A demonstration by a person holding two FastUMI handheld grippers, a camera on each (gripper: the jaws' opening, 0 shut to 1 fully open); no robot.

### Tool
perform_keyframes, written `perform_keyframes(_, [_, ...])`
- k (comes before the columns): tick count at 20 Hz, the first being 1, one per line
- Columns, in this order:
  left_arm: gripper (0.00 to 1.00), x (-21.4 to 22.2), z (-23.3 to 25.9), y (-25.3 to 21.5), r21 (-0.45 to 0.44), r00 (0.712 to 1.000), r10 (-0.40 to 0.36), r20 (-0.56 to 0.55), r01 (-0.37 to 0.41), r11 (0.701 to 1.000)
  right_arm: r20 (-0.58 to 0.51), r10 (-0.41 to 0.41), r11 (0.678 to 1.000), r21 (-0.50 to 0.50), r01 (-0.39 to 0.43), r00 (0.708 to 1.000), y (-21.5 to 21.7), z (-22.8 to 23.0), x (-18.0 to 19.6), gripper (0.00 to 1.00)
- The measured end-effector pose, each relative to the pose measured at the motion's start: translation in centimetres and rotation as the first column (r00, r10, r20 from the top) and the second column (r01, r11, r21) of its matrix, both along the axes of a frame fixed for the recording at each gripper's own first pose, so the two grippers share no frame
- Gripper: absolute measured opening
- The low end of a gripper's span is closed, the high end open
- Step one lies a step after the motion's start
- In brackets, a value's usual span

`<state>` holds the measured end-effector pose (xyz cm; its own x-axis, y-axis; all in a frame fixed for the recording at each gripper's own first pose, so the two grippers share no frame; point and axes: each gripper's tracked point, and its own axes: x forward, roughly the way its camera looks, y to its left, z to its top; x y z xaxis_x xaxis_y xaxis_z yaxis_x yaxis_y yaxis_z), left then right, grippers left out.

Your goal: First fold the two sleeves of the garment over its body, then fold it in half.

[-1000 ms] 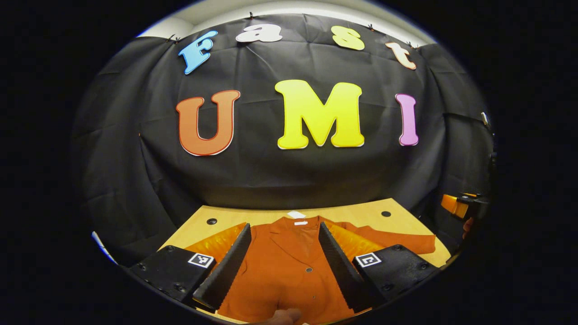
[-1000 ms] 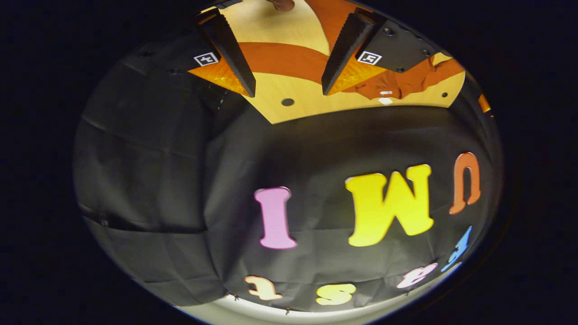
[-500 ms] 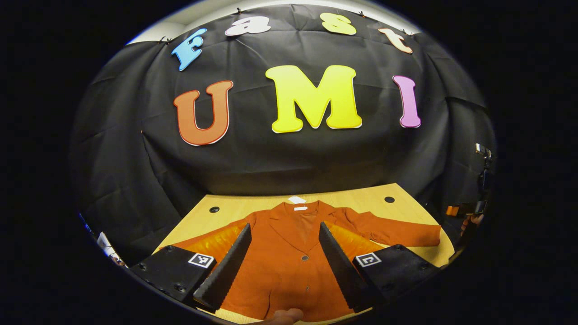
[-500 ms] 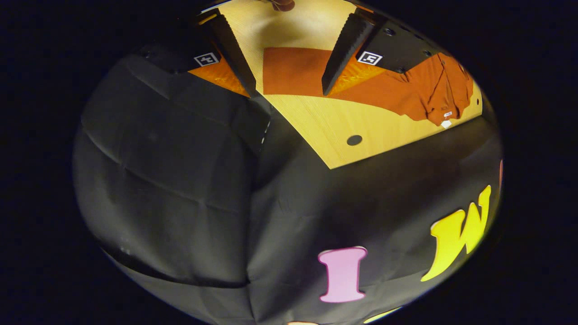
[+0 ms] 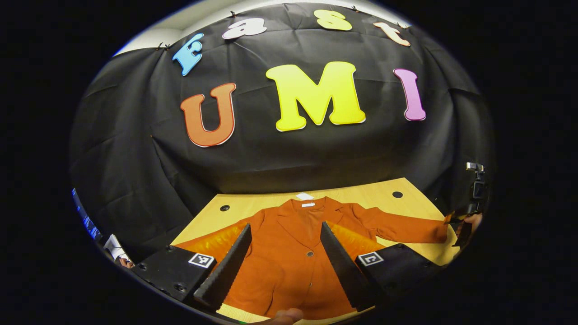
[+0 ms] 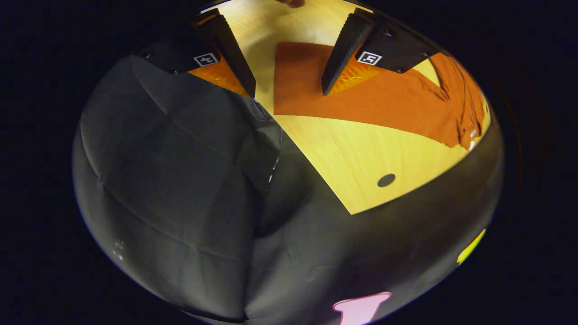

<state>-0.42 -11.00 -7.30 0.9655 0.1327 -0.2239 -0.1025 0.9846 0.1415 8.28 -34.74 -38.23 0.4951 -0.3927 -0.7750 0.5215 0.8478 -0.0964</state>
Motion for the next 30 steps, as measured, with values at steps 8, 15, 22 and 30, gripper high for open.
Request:
perform_keyframes(8, [0.99,0.1,-0.3,3.5,0.015,1.0,0.012,-0.01,-0.012,1.0,-0.158,0.005,0.997,0.073,0.007,0.987,0.1,-3.1,-0.2,0.94])
perform_keyframes(15, [0.99,0.0,-0.5,6.0,0.023,1.0,0.003,0.0,-0.003,1.0,-0.285,-0.042,0.977,0.188,0.099,0.958,0.5,-3.6,-0.6,0.91])
perform_keyframes(22, [0.99,-0.6,-1.5,7.8,-0.013,1.0,0.019,-0.025,-0.02,1.0,-0.38,-0.039,0.937,0.307,0.166,0.924,0.8,-3.8,-0.9,0.76])
perform_keyframes(30, [1.0,-0.8,-1.3,8.5,-0.055,1.0,0.001,0.001,-0.001,0.998,-0.392,-0.008,0.936,0.32,0.144,0.92,0.4,-3.3,-0.2,0.22])
